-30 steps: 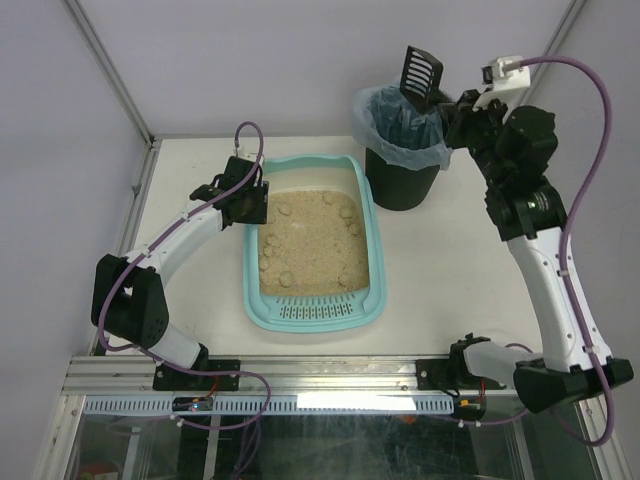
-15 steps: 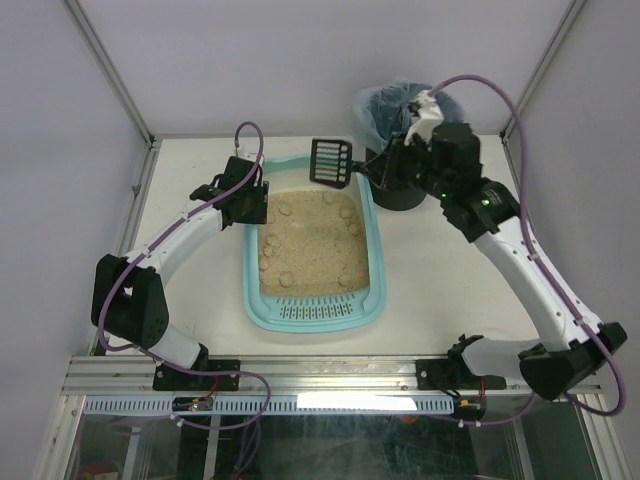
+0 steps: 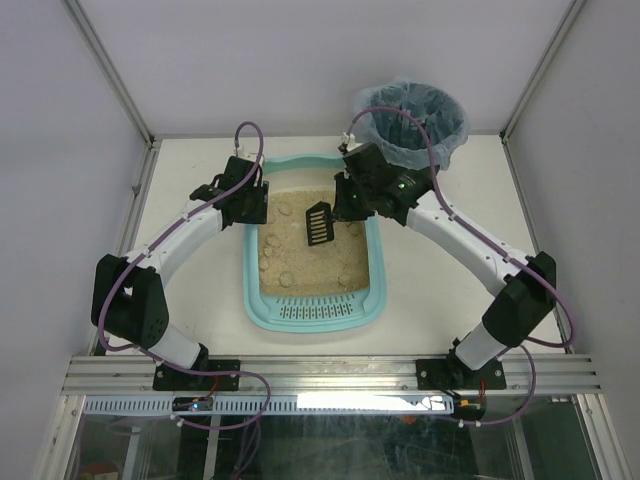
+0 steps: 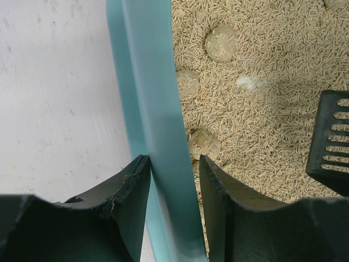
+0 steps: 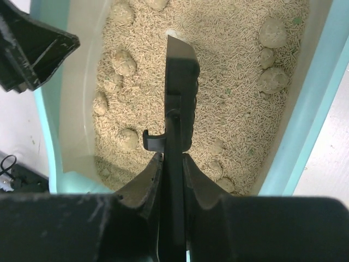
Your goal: Clean the litter box
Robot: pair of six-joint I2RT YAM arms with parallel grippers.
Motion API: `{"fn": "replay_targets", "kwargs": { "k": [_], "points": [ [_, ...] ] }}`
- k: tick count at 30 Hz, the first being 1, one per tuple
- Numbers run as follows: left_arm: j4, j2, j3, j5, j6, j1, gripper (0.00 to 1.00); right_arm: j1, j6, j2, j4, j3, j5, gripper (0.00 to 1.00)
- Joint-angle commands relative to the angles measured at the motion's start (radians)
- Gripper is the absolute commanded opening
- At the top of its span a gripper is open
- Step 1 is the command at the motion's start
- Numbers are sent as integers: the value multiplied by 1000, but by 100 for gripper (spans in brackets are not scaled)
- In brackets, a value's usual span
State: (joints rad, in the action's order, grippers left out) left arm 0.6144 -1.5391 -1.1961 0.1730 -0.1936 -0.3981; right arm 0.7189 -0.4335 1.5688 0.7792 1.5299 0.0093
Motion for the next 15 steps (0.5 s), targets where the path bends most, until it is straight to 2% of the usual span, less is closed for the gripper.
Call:
{"fn": "replay_targets", "kwargs": {
  "k": [1,7,15],
  "points": [
    [-13,20,-11,-78,-2,-13,41,22,-35,45,-46,61,70,0],
    [-13,22,-10,-75,-2,-14,40,26,-45,127,-47,47,54,0],
    [-13,24,-10,-72,-1,-13,40,26,-128,176,-194,-72,-127,0]
  ]
}}
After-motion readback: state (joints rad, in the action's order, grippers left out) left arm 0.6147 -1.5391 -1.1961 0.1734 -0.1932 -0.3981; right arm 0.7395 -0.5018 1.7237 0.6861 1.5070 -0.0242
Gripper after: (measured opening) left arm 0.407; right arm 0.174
